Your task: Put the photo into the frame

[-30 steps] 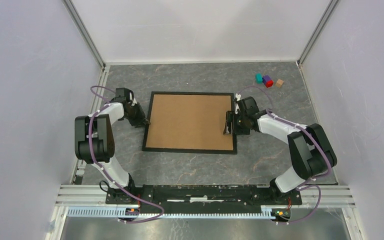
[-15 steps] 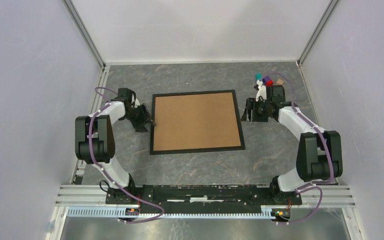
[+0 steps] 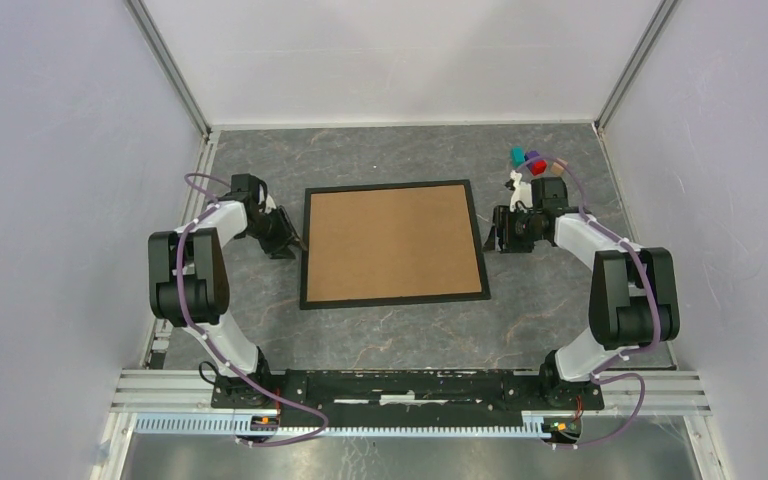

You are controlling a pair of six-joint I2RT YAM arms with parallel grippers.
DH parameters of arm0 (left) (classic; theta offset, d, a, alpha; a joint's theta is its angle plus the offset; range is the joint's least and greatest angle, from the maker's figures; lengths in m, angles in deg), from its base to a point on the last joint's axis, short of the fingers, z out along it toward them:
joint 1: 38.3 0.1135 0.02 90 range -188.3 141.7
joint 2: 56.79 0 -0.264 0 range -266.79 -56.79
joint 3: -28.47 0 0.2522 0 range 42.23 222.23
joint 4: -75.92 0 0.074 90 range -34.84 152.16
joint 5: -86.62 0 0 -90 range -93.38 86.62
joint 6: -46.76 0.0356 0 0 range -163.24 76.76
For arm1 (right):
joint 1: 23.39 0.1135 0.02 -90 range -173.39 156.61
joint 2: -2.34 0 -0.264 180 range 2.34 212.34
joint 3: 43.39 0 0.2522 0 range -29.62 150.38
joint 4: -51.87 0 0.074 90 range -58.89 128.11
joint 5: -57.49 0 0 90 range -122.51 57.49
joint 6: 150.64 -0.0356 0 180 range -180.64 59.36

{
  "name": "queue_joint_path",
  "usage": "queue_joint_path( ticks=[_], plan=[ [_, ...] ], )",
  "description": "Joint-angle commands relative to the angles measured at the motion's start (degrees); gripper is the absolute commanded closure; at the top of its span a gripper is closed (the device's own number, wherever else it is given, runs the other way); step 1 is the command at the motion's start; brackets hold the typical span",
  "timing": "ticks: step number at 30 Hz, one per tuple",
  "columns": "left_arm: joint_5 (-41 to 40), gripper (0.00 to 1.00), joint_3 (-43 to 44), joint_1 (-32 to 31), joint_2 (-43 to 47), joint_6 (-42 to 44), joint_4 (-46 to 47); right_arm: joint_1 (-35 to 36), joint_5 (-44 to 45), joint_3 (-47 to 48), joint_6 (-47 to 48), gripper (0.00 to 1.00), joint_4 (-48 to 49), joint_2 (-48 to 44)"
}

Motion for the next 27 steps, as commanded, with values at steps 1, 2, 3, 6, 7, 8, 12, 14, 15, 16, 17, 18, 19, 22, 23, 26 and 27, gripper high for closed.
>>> queue_joint_path(
  ticks=[1, 2, 3, 6, 7, 8, 12, 14, 15, 16, 17, 18, 19, 22, 23, 26, 27],
  plan=[
    [0.18, 0.52, 0.09, -0.64, 0.26, 2.02, -0.12, -0.55, -1.20, 0.77, 1.32, 0.45, 0.48, -0.87],
    [-0.18, 0.52, 0.10, -0.83, 0.09, 2.16, -0.08, -0.57, -1.07, 0.95, 1.46, 0.45, 0.07, -0.62],
    [-0.84, 0.52, 0.07, -0.98, -0.03, 2.25, -0.21, -0.57, -1.04, 1.10, 1.67, 0.45, -0.49, -0.41],
    [-2.67, 0.54, 0.08, -1.55, -1.19, 3.06, 0.09, -0.64, -2.83, 0.03, 1.70, 0.46, 1.18, 0.66],
    [-2.54, 0.56, 0.36, -1.71, -1.73, 3.14, 0.00, -0.61, -3.16, 0.23, 1.46, 0.47, 1.55, 1.69],
    [-2.35, 0.57, 0.54, -1.98, -2.26, 3.18, -0.05, -0.56, -3.68, 0.53, 1.26, 0.47, 1.84, 2.57],
    [-3.36, 0.62, 0.35, -3.03, -3.88, 3.36, -0.03, -0.60, -5.67, 2.85, 0.26, 0.46, 2.68, 6.53],
    [-5.11, 0.63, -0.42, -2.90, -4.34, 3.52, -0.39, -0.60, -7.53, 3.33, -0.81, 0.47, 3.88, 7.44],
    [-5.52, 0.64, -0.79, -2.94, -4.35, 3.54, -0.45, -0.60, -7.36, 3.83, -0.88, 0.48, 3.79, 7.82],
    [-5.89, 0.65, -1.22, -2.95, -4.36, 3.58, -0.49, -0.74, -6.68, 4.67, -0.79, 0.49, 3.23, 8.32],
    [-6.27, 0.65, -1.46, -2.94, -4.36, 3.45, -0.48, -0.71, -6.39, 5.14, -0.69, 0.53, 2.91, 8.77],
    [-6.76, 0.65, -1.56, -2.95, -4.36, 3.49, -0.59, -0.73, -6.19, 5.44, -0.73, 0.56, 2.79, 9.05],
    [-6.99, 0.66, -1.48, -2.93, -4.45, 3.53, -0.80, -0.73, -6.19, 5.60, -0.61, 0.58, 2.65, 9.40],
    [-7.19, 0.66, -1.25, -2.93, -4.60, 3.62, -0.86, -0.79, -6.25, 5.35, 0.03, 0.58, 1.55, 9.55],
    [-7.06, 0.66, -1.21, -2.93, -4.67, 3.62, -0.97, -0.85, -6.29, 5.25, 0.36, 0.58, 0.89, 9.38],
    [-6.81, 0.66, -1.30, -2.94, -4.76, 3.54, -0.84, -0.78, -6.85, 4.49, 1.00, 0.59, 0.14, 8.91],
    [-6.65, 0.67, -1.22, -2.93, -4.94, 3.58, -0.80, -0.79, -7.34, 4.30, 1.08, 0.59, 0.08, 8.90]
  ],
)
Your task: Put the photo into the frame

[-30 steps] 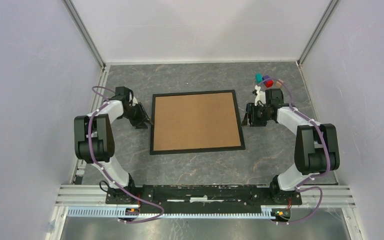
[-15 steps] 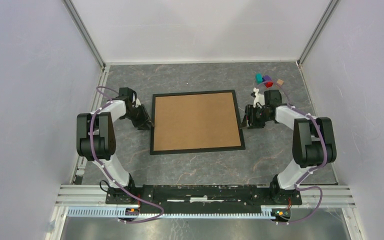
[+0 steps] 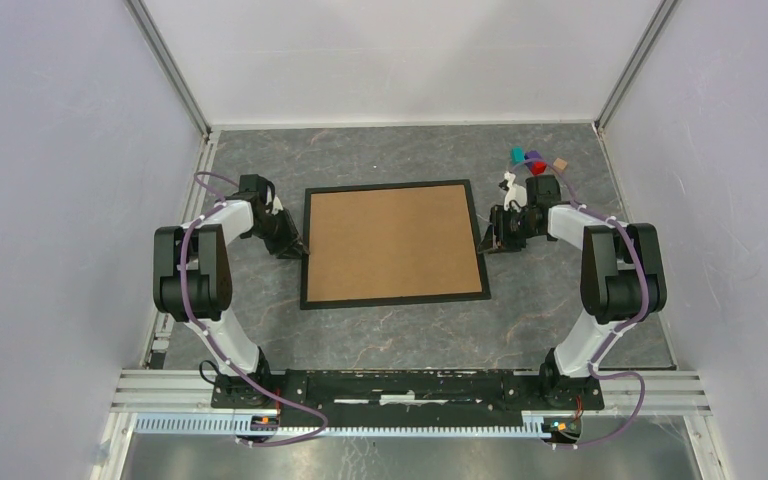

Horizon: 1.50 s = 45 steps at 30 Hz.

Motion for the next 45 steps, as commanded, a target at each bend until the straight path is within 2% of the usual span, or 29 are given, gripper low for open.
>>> queue_joint_path(
  ticks=[1, 18, 30, 41, 45],
  plan=[
    [-5.08, 0.67, -1.32, -0.48, -3.06, 2.92, -0.97, -0.16, -1.66, 0.10, 1.35, 0.59, -1.17, -0.47],
    [-5.12, 0.71, -1.42, -0.47, -3.49, 2.83, -1.04, -0.25, 2.26, -4.50, 1.87, 0.59, -0.58, -2.11],
    [-4.98, 0.72, -1.76, -0.46, -3.48, 2.93, -1.02, 0.48, 5.67, -1.69, -1.79, 0.60, 0.41, 2.28],
    [-4.60, 0.72, -1.76, -0.42, -3.40, 2.92, -1.12, 1.62, 8.65, -4.24, -0.24, 0.59, -1.96, 1.59],
    [-4.25, 0.73, -1.76, -0.44, -3.47, 2.92, -1.05, -0.32, 5.93, -3.33, -0.60, 0.58, -1.72, 1.31]
  ],
)
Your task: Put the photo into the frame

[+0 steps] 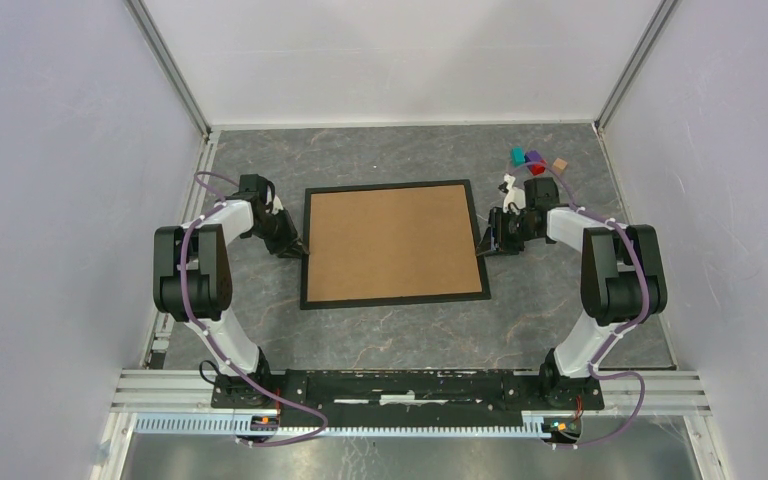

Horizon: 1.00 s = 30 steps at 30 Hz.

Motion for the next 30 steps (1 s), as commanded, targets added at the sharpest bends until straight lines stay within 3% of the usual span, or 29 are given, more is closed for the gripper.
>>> queue_joint_path(
  ticks=[1, 6, 30],
  plan=[
    [-4.61, 0.73, -1.87, -0.43, -3.31, 2.92, -1.18, -1.36, 5.22, -1.63, 2.23, 0.59, -2.76, 1.96],
    [-4.48, 0.73, -1.80, -0.45, -3.49, 2.94, -1.19, -2.43, 1.69, -3.48, 1.85, 0.60, -1.85, 2.07],
    [-4.33, 0.74, -1.89, -0.44, -3.29, 2.94, -0.97, 0.84, 6.35, -4.42, 3.82, 0.59, -4.83, 2.21]
  ],
)
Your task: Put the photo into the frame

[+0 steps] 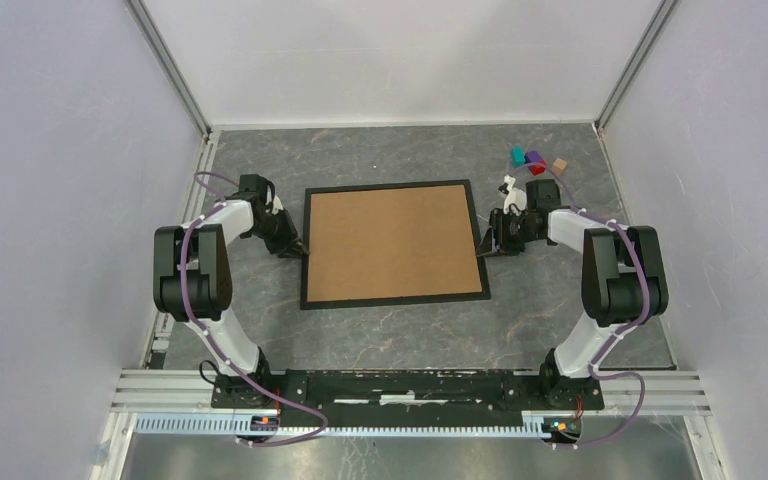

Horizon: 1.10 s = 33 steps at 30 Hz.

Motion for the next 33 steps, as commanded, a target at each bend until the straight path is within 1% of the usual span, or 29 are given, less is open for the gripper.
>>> queue_joint_path(
  ticks=[1, 6, 12, 15, 19, 21, 23, 26, 27, 29, 30, 33],
  plan=[
    [-4.46, 0.74, -1.89, -0.49, -3.31, 2.86, -0.93, 1.39, 9.21, -3.50, 2.06, 0.59, -5.58, 2.56],
    [-4.46, 0.74, -1.98, -0.55, -3.24, 2.86, -1.02, 3.64, 17.86, -3.84, 0.58, 0.60, -5.13, 4.06],
    [-4.32, 0.75, -2.06, -0.55, -3.33, 2.87, -1.02, 7.12, 28.13, -6.72, -2.28, 0.60, -2.83, 6.35],
    [-3.98, 0.75, -1.90, -0.52, -3.59, 2.73, -0.94, 10.37, 36.58, -5.88, -3.52, 0.60, -3.31, 6.63],
    [-3.93, 0.75, -2.14, -0.64, -3.17, 2.77, -0.91, 16.14, 42.69, -5.20, -5.57, 0.57, -5.38, 7.36],
    [-3.84, 0.75, -2.15, -0.66, -2.98, 2.77, -0.99, 16.45, 40.56, -6.67, -6.28, 0.54, -4.09, 6.22],
    [-3.69, 0.75, -2.15, -0.70, -2.78, 2.72, -0.97, 14.46, 33.55, -7.83, -5.04, 0.51, -2.16, 4.45],
    [-3.67, 0.75, -2.24, -1.03, -2.35, 2.70, -0.95, 10.32, 17.05, -5.49, -1.98, 0.47, -1.94, 1.33],
    [-3.73, 0.75, -2.24, -1.14, -2.30, 2.68, -0.93, 8.69, 10.14, -4.41, -1.79, 0.45, -1.26, -0.14],
    [-3.80, 0.75, -2.24, -1.15, -2.11, 2.67, -0.90, 5.58, 1.00, -3.08, -2.68, 0.40, 0.83, -4.05],
    [-3.75, 0.75, -2.20, -1.13, -1.99, 2.59, -0.79, 4.69, -0.69, -1.98, -2.32, 0.38, 0.50, -5.02],
    [-4.02, 0.75, -2.07, -1.12, -2.02, 2.60, -0.75, 2.09, 0.68, 0.86, 1.08, 0.36, -3.12, -6.12]
  ],
)
